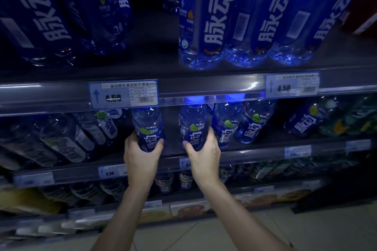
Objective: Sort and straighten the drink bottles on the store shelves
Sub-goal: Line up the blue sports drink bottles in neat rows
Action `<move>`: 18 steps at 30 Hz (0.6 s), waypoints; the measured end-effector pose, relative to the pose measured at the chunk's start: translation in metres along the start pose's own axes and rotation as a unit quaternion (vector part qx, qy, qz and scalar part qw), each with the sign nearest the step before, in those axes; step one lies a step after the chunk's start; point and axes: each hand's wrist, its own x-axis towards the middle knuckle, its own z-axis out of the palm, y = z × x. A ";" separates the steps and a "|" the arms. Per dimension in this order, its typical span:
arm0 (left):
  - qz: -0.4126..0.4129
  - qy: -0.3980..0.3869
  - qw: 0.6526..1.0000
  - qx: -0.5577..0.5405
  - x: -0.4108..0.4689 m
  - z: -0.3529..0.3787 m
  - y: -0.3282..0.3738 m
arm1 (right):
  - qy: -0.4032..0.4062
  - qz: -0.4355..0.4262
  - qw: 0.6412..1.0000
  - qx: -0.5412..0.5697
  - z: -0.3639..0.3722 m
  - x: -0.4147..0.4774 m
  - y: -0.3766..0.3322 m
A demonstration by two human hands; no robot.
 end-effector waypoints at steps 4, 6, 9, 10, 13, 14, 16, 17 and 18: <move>0.015 0.014 0.999 0.038 -0.003 0.004 0.001 | 0.015 -0.018 1.000 0.005 0.002 0.007 0.001; 0.015 0.011 0.999 0.048 -0.007 0.007 0.004 | 0.028 -0.021 0.999 0.005 0.001 0.006 0.001; 0.022 -0.002 0.998 0.057 -0.013 0.014 0.012 | 0.034 -0.018 0.999 0.004 0.002 0.005 0.001; 0.022 -0.005 0.998 0.056 -0.015 0.017 0.014 | 0.036 -0.017 0.999 0.005 0.002 0.005 0.001; 0.017 0.003 0.998 0.056 -0.018 0.021 0.018 | 0.042 -0.017 0.999 0.002 0.001 0.005 0.003; 0.017 0.005 0.998 0.053 -0.018 0.021 0.018 | 0.042 -0.017 0.999 0.000 0.000 0.004 0.003; 0.021 0.006 0.999 0.042 -0.018 0.021 0.018 | 0.040 -0.017 0.999 -0.003 0.000 0.003 0.005; 0.021 0.003 0.999 0.037 -0.018 0.021 0.018 | 0.040 -0.017 0.999 -0.003 0.000 0.002 0.005; 0.021 0.001 0.999 0.034 -0.018 0.021 0.018 | 0.040 -0.019 0.999 -0.001 0.000 0.002 0.004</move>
